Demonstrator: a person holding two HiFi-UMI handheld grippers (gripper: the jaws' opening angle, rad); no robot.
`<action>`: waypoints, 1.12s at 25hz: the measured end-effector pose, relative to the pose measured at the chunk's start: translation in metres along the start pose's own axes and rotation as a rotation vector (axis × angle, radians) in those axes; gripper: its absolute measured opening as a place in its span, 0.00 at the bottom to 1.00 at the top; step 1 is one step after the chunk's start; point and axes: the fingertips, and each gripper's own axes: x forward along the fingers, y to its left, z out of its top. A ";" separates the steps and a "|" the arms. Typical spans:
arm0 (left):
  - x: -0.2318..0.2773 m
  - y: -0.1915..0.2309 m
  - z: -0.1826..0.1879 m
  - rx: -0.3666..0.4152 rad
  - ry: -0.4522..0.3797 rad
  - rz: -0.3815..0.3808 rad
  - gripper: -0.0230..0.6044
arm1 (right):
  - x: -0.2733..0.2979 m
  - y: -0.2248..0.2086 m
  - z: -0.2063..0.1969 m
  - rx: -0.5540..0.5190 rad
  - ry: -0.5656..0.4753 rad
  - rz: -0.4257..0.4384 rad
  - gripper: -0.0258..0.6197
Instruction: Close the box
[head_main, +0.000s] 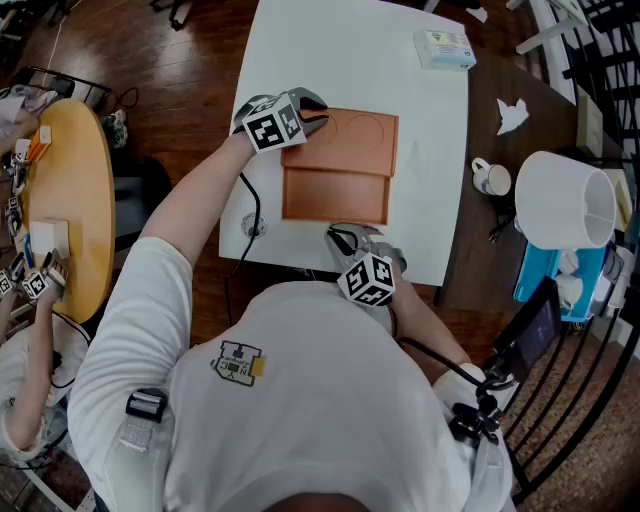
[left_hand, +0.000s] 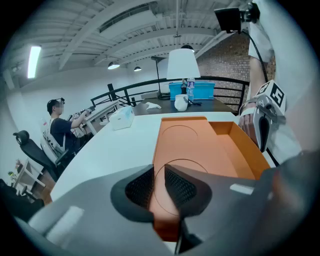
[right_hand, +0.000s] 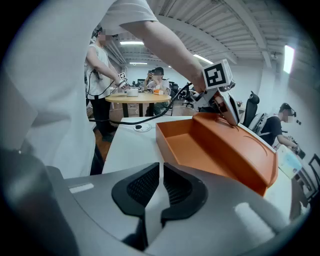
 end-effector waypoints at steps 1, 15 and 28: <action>0.000 0.001 0.000 -0.002 -0.001 -0.003 0.12 | 0.001 -0.001 0.004 -0.002 -0.011 0.006 0.07; 0.002 0.003 0.001 -0.027 -0.010 -0.025 0.12 | 0.026 0.023 0.040 0.205 -0.034 0.179 0.04; 0.000 0.001 0.001 -0.026 -0.009 -0.033 0.12 | 0.006 -0.029 -0.043 1.228 -0.016 -0.026 0.06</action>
